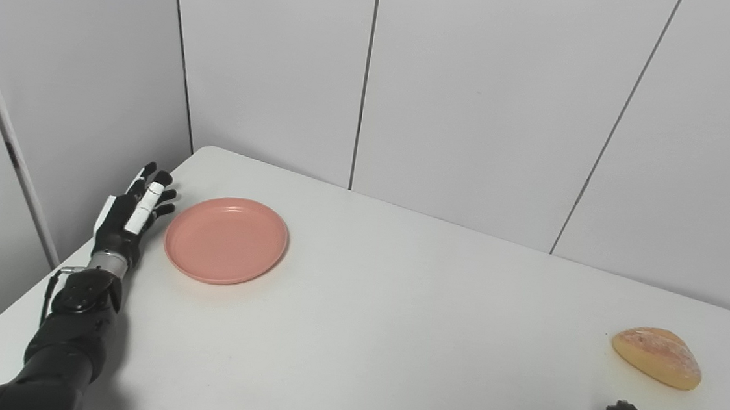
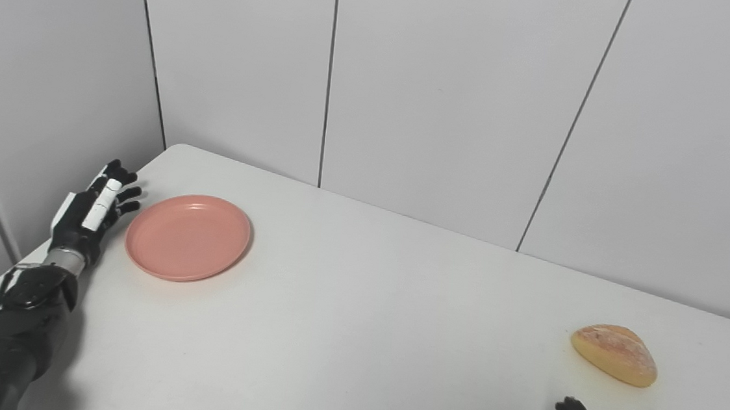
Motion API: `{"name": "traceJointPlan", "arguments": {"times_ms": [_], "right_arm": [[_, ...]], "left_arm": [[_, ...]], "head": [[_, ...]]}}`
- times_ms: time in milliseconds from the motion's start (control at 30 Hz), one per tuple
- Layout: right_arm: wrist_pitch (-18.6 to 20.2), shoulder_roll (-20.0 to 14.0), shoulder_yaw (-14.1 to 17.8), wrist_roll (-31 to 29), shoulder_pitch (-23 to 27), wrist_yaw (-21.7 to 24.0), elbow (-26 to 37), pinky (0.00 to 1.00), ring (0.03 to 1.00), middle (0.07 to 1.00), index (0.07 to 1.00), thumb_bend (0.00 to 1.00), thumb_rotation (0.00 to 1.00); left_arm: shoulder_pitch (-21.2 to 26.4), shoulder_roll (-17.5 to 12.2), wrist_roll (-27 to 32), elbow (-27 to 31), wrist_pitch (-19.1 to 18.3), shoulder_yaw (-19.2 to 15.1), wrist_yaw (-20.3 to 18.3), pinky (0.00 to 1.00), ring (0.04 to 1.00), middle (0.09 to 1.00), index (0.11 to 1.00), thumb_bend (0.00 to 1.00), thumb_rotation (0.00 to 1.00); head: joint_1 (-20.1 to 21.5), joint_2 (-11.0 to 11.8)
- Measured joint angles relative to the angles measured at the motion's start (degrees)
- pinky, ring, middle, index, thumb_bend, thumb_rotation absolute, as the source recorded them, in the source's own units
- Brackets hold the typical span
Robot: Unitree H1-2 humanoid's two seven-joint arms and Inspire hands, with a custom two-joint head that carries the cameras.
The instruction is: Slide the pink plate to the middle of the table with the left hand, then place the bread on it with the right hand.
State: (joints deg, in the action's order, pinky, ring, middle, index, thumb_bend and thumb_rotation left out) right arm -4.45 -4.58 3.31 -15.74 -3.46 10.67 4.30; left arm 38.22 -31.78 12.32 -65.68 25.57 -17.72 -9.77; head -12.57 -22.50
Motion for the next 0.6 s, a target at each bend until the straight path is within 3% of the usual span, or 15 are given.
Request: {"name": "traceJointPlan", "arguments": {"times_ms": [233,600], "right_arm": [[0.02,-0.03,-0.01,0.01,-0.01,-0.03,0.06,1.00,0.920,0.915,0.894,0.83,1.00],[0.08,-0.10,0.00,-0.21,-0.14,-0.16,0.21,1.00,0.917,0.903,0.891,0.83,1.00]], "left_arm": [[0.00,0.04,0.12,0.03,0.07,0.84,-0.38,0.78,0.845,0.894,0.971,0.88,0.78],[0.00,0.46,3.03,-0.40,0.16,0.59,-4.53,0.83,0.883,0.936,1.000,0.95,0.76]], "head": [[0.26,-0.18],[0.62,-0.79]]}}
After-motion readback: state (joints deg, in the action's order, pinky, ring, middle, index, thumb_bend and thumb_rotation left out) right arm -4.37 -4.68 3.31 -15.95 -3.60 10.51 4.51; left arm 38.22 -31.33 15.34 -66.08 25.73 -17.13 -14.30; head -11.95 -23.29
